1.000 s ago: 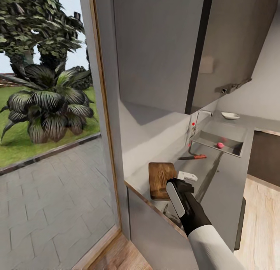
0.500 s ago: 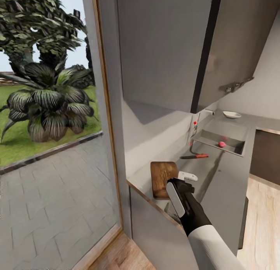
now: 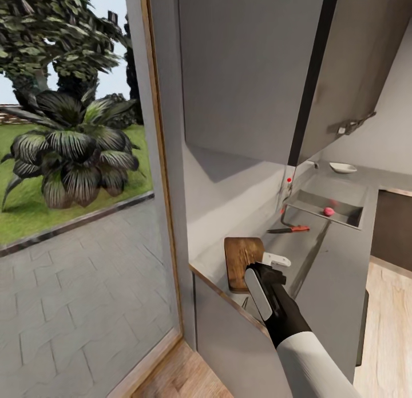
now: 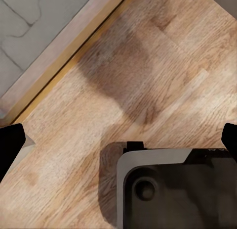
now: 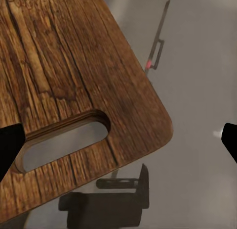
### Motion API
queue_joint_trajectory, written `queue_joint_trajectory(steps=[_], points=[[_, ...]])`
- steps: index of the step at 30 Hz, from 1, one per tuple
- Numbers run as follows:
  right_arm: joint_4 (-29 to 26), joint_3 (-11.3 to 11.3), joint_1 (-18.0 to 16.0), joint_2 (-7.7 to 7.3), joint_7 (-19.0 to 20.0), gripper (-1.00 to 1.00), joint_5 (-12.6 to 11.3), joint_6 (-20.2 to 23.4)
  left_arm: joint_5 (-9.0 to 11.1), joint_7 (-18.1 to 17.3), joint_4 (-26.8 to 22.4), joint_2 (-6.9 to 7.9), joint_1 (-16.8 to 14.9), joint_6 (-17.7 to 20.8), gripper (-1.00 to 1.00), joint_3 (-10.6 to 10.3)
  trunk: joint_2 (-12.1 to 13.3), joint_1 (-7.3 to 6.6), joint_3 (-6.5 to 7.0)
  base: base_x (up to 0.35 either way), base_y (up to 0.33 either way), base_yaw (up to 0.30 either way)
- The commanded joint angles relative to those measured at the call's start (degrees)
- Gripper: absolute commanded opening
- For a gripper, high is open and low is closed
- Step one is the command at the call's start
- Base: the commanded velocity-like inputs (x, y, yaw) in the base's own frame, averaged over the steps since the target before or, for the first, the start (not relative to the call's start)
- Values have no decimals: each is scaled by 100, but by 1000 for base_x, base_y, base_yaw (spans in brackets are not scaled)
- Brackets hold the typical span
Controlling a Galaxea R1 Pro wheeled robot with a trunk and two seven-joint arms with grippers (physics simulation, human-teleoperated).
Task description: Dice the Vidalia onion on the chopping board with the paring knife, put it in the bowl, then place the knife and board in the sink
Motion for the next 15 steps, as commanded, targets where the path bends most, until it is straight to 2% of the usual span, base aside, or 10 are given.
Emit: queue_joint_trajectory(steps=[1, 8, 15], points=[[-4, 9, -6, 0, -46, 100, -40, 20, -2, -3, -9, 0, 2, -7, 100, 6, -12, 4, -14, 0, 0, 0], [-4, -16, -6, 0, -50, 100, -48, 18, -2, -3, -9, -1, 2, -7, 100, 6, -12, 4, -30, 0, 0, 0], [-4, -151, -6, 0, -52, 100, -43, 20, -3, -3, -9, 1, 2, -7, 100, 6, -12, 4, -45, 0, 1, 0]])
